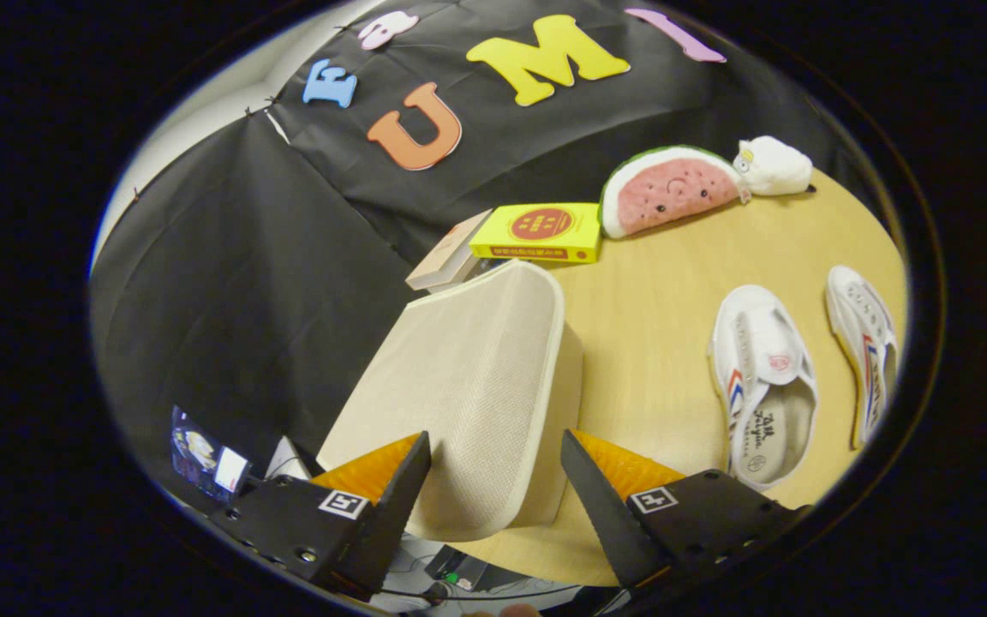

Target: Open the storage box then place both shoes into the box .Put the left shoe in first, then the right shoe, with the right side of both shoes facing outward in a uniform manner.

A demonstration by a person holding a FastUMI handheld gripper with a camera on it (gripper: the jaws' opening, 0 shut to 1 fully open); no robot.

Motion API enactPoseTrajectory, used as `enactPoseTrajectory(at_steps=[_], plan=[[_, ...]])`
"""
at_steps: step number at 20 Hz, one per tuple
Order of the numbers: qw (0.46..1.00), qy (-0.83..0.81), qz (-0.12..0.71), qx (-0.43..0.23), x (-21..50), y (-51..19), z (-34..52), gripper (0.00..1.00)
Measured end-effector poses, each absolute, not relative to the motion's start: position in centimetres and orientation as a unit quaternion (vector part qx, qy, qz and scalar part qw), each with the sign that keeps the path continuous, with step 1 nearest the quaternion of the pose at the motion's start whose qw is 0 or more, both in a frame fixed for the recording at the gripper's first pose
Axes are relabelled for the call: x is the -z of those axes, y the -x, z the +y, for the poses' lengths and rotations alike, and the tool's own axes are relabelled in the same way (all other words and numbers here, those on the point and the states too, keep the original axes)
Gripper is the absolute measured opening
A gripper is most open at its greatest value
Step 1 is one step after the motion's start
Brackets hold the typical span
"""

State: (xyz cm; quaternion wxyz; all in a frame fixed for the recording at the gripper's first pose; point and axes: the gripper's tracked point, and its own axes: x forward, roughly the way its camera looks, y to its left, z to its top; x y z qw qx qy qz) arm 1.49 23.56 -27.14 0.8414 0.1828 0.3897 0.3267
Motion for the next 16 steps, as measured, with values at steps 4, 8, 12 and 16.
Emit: enactPoseTrajectory(at_steps=[4, 8, 12, 16], plan=[[0.806, -0.217, 0.417, -0.36, 27.5, -1.6, 24.6, 0.95], [0.775, -0.247, 0.442, -0.378, 27.6, -1.6, 25.5, 0.94], [0.76, -0.275, 0.454, -0.375, 26.2, -2.0, 25.1, 0.77], [0.775, -0.298, 0.432, -0.353, 23.6, -2.8, 23.1, 0.41]])
